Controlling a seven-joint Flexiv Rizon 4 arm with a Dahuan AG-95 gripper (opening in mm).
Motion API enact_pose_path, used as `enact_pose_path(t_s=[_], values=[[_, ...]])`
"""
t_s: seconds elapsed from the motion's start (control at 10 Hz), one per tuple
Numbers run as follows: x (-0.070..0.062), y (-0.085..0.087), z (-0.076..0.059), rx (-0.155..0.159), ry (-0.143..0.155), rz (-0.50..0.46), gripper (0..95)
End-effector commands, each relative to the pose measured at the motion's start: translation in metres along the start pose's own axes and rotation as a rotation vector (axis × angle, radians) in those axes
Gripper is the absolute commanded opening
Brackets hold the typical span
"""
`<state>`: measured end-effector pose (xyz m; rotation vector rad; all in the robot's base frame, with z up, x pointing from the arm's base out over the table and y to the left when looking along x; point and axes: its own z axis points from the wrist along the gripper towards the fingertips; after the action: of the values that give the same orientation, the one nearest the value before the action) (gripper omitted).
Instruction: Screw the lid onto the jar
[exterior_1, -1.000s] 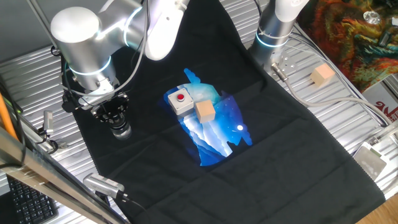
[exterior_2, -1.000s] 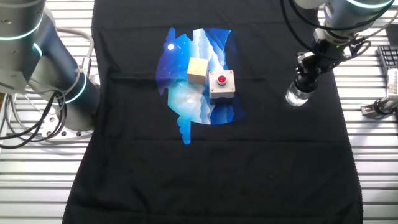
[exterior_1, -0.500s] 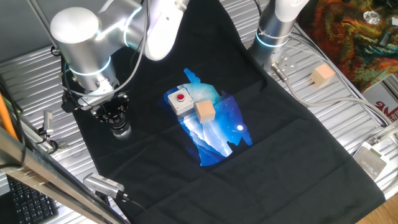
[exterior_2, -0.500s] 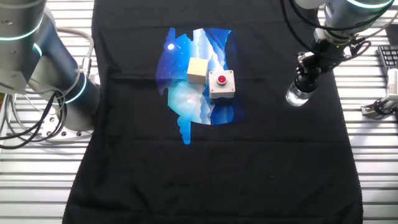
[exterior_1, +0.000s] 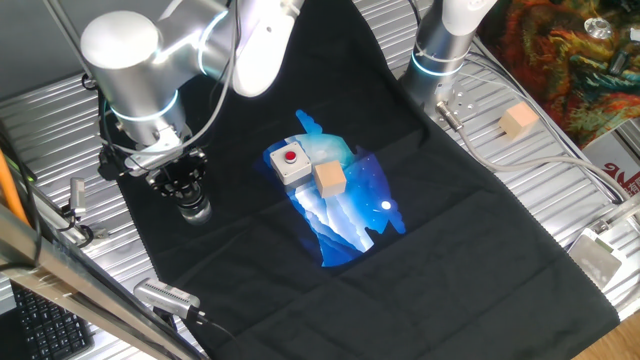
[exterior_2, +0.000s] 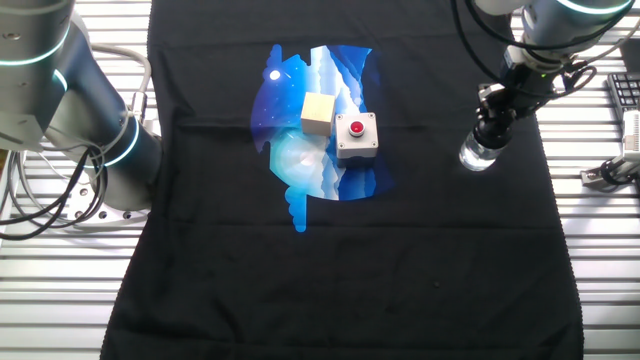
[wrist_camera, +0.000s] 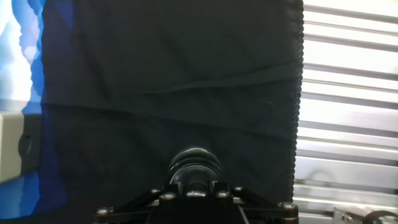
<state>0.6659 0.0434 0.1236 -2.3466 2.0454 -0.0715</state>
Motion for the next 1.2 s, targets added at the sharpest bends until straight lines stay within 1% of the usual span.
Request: enact_pose_path(t_s=[0.1, 0.3, 0.4, 0.5, 0.6, 0.7, 0.8, 0.9, 1.0, 1.2], values=[[0.0006, 0.0017, 0.0012, -0.014, -0.001, 0.009, 0.0], [0.0006, 0.0017, 0.0012, 0.01, -0.002, 0.015, 0.0], [0.0006, 0.0017, 0.0012, 0.003, 0.008, 0.021, 0.0], [0.0009, 0.0018, 0.0011, -0.016, 0.016, 0.034, 0.0], [0.0015, 0.0021, 0.0007, -0.024, 0.007, 0.051, 0.0], [0.0019, 0.0023, 0.0003, -0.005, -0.001, 0.056, 0.0], [0.002, 0.0023, 0.0003, -0.005, -0.009, 0.061, 0.0], [0.002, 0.0023, 0.0003, -0.006, -0.008, 0.064, 0.0], [0.002, 0.0023, 0.0004, -0.022, -0.004, 0.07, 0.0], [0.0025, 0.0025, -0.0001, -0.023, -0.005, 0.072, 0.0]])
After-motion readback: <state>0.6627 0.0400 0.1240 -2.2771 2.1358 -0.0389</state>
